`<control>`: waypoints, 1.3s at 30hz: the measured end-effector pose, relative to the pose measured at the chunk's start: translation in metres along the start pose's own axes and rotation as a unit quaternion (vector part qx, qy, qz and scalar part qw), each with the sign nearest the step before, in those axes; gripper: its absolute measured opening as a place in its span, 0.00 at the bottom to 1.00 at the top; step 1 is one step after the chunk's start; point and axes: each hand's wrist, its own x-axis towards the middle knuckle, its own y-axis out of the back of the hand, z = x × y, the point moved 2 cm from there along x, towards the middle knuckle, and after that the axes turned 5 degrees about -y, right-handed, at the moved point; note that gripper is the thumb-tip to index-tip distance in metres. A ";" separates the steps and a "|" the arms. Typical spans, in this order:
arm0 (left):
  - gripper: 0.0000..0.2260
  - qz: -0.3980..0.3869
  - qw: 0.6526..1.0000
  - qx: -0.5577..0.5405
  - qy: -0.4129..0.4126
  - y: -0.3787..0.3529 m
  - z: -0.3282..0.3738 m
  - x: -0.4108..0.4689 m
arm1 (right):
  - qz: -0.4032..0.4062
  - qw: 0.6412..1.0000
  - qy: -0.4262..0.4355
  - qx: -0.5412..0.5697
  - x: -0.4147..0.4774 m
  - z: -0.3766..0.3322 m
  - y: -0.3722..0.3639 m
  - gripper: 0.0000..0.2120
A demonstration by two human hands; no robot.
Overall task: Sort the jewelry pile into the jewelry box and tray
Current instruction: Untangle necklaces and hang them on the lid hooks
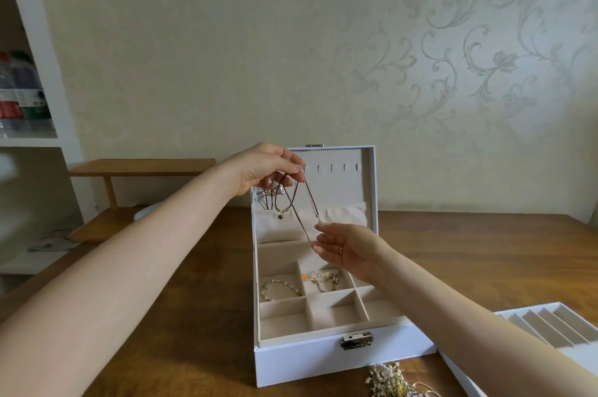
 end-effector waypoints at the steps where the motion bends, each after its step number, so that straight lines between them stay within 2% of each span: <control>1: 0.04 0.000 1.000 0.008 -0.002 0.000 0.000 0.001 | 0.001 1.000 0.000 0.006 0.001 0.000 0.000 0.03; 8: 0.07 0.002 0.998 0.055 -0.029 0.003 0.006 0.005 | 0.001 1.000 -0.018 -0.008 0.006 0.010 -0.001 0.04; 12: 0.07 -0.006 0.992 0.101 -0.075 0.004 0.007 0.004 | -0.007 1.000 -0.001 0.005 0.006 0.011 0.000 0.04; 14: 0.07 -0.013 0.986 0.130 -0.107 0.003 0.006 0.004 | 0.042 0.990 0.091 -0.096 0.007 0.008 0.000 0.08; 16: 0.06 -0.016 0.979 0.161 -0.126 0.001 0.003 0.005 | 0.136 0.928 0.253 -0.236 0.004 -0.005 -0.002 0.14; 17: 0.04 -0.017 0.975 0.178 -0.131 0.000 0.002 0.006 | 0.147 0.897 0.316 -0.273 0.000 -0.014 -0.006 0.16; 18: 0.04 -0.018 0.971 0.196 -0.134 -0.002 0.000 0.008 | 0.127 0.884 0.346 -0.288 -0.003 -0.024 -0.011 0.18; 20: 0.04 -0.018 0.964 0.229 -0.134 -0.006 -0.002 0.010 | 0.032 0.903 0.326 -0.277 -0.003 -0.042 -0.024 0.22; 22: 0.06 -0.011 0.958 0.251 -0.134 -0.009 -0.004 0.011 | -0.029 0.914 0.285 -0.286 0.001 -0.054 -0.036 0.20; 25: 0.09 0.014 0.957 0.258 -0.134 -0.009 -0.008 0.011 | -0.036 0.912 0.264 -0.311 0.012 -0.065 -0.041 0.13; 28: 0.05 0.041 0.962 0.239 -0.126 -0.008 -0.012 0.008 | -0.071 0.910 0.241 -0.331 0.020 -0.067 -0.039 0.07; 31: 0.03 0.093 0.961 0.232 -0.115 -0.009 -0.019 0.003 | -0.032 0.910 0.248 -0.330 0.027 -0.065 -0.035 0.06; 34: 0.04 0.182 0.941 0.263 -0.109 -0.010 -0.030 0.000 | 0.005 0.915 0.264 -0.305 0.035 -0.062 -0.033 0.04; 36: 0.04 0.235 0.916 0.303 -0.115 -0.014 -0.037 -0.001 | 0.036 0.902 0.286 -0.322 0.040 -0.060 -0.036 0.01; 39: 0.06 0.307 0.858 0.388 -0.137 -0.019 -0.036 -0.002 | 0.101 0.878 0.324 -0.337 0.047 -0.060 -0.042 0.00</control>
